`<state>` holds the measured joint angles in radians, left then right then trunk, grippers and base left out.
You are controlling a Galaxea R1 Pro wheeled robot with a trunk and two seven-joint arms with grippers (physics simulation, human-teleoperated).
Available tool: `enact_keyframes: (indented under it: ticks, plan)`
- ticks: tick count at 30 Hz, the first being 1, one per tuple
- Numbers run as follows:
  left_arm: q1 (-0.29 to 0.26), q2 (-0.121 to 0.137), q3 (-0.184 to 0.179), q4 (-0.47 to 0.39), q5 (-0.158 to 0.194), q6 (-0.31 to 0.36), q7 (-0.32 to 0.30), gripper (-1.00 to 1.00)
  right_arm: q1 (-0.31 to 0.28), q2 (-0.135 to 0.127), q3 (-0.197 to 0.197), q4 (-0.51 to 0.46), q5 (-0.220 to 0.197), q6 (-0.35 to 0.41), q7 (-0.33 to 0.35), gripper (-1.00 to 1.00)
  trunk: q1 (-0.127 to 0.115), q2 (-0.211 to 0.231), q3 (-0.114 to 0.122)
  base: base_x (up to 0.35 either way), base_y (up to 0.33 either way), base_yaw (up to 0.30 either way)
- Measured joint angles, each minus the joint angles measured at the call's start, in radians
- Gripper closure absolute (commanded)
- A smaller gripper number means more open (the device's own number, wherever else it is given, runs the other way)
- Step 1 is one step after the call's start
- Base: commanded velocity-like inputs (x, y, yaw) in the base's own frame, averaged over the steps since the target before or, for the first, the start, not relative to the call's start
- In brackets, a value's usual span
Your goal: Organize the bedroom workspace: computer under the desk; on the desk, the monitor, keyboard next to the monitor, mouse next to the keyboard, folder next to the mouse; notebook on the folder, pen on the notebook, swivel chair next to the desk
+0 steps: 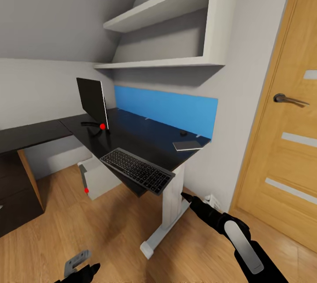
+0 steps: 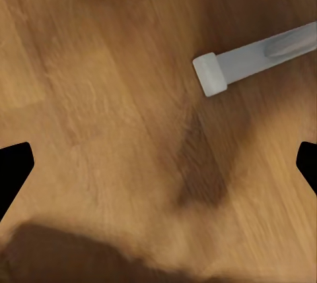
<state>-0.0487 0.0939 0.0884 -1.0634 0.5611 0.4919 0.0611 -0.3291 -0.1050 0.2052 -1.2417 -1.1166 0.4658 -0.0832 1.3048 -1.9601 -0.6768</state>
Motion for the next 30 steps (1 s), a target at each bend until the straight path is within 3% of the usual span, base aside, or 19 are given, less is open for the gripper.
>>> enact_keyframes:
  ticks: [11, 30]
  plan:
    - [0.000, -0.003, -0.001, 0.002, 0.001, -0.078, -0.001, -1.00, 0.000, -0.001, 0.011, 0.002, 0.002, 0.001, 0.018, -1.00, 0.042, -0.077, -0.034, 0.000, 0.000, 0.000]
    - [0.000, -0.004, -0.006, 0.035, -0.011, -0.092, 0.000, -1.00, 0.001, 0.000, 0.019, -0.055, 0.000, -0.001, 0.027, -1.00, 0.042, -0.077, -0.035, 0.000, 0.000, 0.000]
